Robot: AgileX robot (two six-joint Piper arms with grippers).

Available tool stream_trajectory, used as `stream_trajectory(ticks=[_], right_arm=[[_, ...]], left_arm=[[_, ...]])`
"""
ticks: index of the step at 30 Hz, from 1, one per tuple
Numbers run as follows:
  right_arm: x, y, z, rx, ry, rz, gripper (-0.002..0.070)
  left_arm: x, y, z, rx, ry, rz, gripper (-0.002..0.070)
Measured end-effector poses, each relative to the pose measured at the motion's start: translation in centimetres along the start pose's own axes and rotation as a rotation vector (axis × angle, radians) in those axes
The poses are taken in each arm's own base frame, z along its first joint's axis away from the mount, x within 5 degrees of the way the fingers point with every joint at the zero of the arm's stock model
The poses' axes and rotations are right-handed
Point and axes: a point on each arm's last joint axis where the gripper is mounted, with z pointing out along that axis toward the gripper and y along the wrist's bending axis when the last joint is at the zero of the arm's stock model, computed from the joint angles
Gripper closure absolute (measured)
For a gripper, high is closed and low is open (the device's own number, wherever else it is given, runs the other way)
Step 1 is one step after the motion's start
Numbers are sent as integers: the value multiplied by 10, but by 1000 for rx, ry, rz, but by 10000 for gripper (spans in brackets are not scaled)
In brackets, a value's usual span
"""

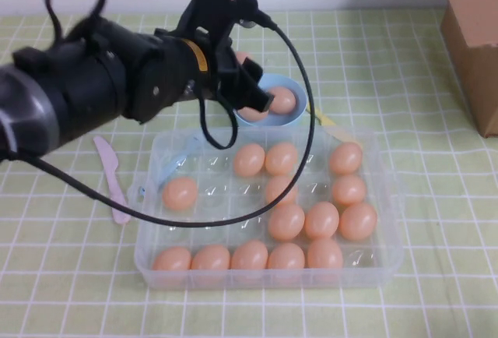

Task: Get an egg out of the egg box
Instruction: Place the egg in the bowl

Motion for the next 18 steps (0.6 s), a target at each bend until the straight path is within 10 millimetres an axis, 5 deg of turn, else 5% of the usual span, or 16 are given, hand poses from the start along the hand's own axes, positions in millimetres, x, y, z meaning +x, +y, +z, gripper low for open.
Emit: stream_trajectory(ticks=[8, 18], right_arm=[[0, 0, 0, 0, 0, 0, 694], [0, 0, 0, 0, 0, 0, 694]], left_arm=[[12, -11, 61, 65, -304, -84, 322], [49, -21, 113, 116, -342, -84, 323]])
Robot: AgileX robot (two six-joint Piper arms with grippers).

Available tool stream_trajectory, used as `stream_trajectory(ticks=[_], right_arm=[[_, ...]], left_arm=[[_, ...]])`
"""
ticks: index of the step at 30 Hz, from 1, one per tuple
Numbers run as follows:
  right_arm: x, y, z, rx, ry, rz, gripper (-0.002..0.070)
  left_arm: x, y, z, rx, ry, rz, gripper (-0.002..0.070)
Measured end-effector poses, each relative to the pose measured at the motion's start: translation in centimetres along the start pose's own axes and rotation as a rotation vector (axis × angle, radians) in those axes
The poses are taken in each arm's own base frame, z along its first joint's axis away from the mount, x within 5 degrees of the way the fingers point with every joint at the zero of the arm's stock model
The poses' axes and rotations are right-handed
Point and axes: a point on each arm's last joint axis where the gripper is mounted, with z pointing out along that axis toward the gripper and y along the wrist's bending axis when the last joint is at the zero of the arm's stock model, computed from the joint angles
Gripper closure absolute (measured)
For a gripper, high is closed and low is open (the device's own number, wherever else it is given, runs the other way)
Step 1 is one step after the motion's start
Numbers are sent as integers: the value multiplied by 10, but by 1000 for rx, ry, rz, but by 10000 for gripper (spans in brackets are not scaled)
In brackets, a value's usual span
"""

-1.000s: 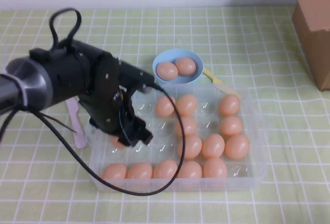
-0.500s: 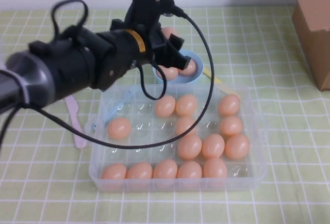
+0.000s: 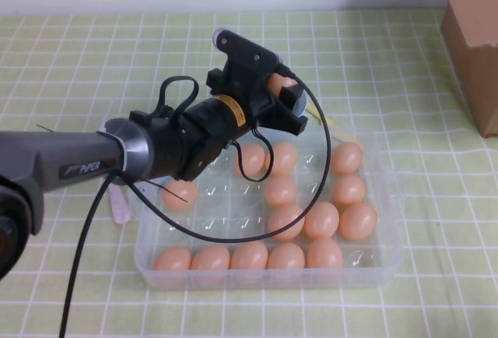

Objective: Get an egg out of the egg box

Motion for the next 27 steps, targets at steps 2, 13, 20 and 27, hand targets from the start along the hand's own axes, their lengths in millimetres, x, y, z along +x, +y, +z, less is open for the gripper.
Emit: stream_trajectory(ticks=[2, 13, 20, 27], right_arm=[[0, 0, 0, 0, 0, 0, 694], [0, 0, 0, 0, 0, 0, 694], [0, 0, 0, 0, 0, 0, 694], [0, 0, 0, 0, 1, 0, 694]], left_arm=[[5, 1, 2, -1, 11, -2, 311], [11, 8, 3, -20, 47, -10, 195], [-32, 7, -28, -18, -46, 37, 272], [-43, -1, -96, -16, -92, 93, 628]])
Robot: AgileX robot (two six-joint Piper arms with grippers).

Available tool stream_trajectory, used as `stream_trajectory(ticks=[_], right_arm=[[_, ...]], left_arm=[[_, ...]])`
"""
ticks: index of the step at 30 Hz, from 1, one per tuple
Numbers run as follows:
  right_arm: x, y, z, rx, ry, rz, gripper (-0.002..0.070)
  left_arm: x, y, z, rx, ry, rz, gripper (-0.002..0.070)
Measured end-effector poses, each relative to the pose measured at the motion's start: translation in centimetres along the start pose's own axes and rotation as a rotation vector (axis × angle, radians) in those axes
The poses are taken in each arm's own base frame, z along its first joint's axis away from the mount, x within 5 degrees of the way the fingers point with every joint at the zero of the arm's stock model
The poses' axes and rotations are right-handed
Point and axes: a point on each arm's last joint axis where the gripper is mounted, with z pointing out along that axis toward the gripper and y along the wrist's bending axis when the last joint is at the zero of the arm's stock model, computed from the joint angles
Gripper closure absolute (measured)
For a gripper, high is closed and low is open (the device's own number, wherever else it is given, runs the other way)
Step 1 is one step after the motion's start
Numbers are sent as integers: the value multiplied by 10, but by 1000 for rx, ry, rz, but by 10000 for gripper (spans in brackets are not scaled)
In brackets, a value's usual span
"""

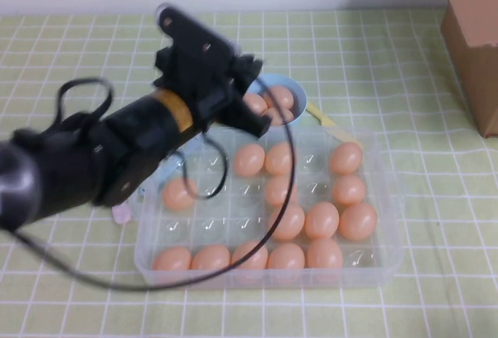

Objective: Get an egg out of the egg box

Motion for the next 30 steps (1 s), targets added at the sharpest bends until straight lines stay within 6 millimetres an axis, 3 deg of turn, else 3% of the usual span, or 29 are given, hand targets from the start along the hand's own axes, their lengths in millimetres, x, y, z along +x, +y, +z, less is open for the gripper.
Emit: stream_trajectory(ticks=[7, 14, 19, 24, 30], right_arm=[[0, 0, 0, 0, 0, 0, 694], [0, 0, 0, 0, 1, 0, 694], [0, 0, 0, 0, 1, 0, 694], [0, 0, 0, 0, 1, 0, 694], [0, 0, 0, 0, 1, 0, 694]], left_arm=[[15, 2, -77, -31, -50, 11, 673], [14, -4, -147, -86, -202, -25, 675], [12, -8, -186, -133, -234, -51, 676], [12, -11, -219, -174, -146, -53, 676], [16, -13, -243, -207, -44, -66, 676]])
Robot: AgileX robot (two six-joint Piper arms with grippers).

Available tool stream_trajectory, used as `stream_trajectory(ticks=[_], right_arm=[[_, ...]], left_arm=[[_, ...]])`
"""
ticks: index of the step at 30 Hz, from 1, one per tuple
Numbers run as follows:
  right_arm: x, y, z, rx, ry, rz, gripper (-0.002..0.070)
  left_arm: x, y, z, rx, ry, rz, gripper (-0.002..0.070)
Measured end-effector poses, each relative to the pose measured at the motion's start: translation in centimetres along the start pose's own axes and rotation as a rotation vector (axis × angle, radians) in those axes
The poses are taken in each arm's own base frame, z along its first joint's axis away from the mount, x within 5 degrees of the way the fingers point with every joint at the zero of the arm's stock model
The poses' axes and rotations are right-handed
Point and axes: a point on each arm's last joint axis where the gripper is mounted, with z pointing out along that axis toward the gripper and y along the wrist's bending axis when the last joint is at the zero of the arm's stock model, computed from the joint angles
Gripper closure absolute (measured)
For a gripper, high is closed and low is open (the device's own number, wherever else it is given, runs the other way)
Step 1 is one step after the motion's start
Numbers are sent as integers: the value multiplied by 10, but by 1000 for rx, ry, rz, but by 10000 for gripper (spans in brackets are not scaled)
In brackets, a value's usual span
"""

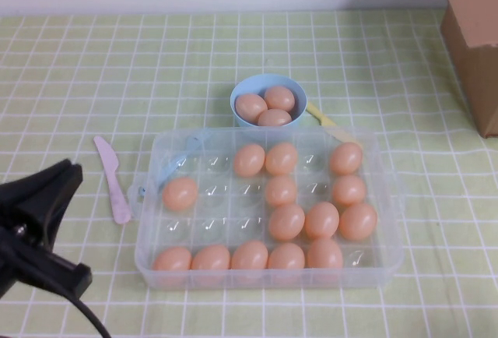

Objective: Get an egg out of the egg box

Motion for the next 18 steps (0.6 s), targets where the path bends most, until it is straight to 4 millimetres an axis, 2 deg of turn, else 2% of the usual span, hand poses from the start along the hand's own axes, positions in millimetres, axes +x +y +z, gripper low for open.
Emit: stream_trajectory(ticks=[7, 13, 18], right_arm=[[0, 0, 0, 0, 0, 0, 694], [0, 0, 0, 0, 0, 0, 694], [0, 0, 0, 0, 0, 0, 694]], left_arm=[[9, 2, -8, -19, 108, -13, 676], [11, 2, -31, -35, 73, -20, 676], [36, 2, -52, -67, 23, -45, 676]])
